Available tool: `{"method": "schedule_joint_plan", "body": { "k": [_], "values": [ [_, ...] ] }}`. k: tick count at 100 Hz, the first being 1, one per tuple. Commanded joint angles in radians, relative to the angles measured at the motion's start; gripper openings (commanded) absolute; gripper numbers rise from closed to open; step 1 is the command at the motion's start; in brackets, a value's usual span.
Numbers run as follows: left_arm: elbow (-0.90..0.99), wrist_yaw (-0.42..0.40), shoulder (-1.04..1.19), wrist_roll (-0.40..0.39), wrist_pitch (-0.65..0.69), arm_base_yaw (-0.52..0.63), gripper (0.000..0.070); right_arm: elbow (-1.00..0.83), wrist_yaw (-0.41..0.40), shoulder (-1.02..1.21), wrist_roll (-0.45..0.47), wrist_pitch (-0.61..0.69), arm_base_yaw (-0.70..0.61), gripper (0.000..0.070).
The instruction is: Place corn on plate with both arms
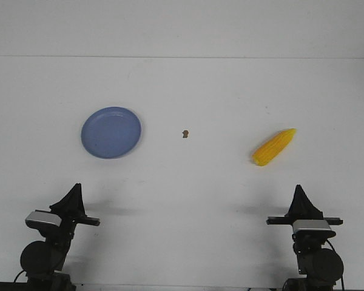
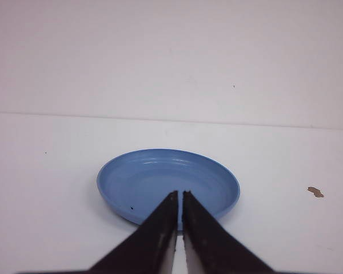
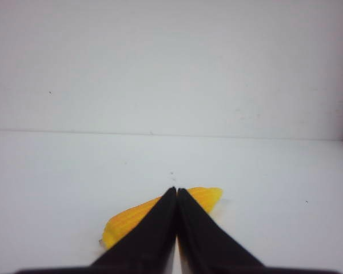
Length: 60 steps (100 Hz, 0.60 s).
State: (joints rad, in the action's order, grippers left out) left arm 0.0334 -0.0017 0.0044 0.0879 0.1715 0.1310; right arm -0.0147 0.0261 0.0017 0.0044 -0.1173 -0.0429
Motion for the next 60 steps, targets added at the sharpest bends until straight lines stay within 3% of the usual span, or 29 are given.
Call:
{"method": "schedule_joint_plan", "body": {
  "k": [1,60],
  "values": [
    [-0.019,-0.002,-0.001,-0.005,0.01,-0.001,0.0012,0.002,0.0,0.0,0.01,-0.01,-0.001,0.0001],
    [-0.018,-0.002,-0.001,-0.004,0.011,-0.001,0.0012,0.002,0.0,0.0,-0.005,-0.01,-0.001,0.0001]
  ]
}}
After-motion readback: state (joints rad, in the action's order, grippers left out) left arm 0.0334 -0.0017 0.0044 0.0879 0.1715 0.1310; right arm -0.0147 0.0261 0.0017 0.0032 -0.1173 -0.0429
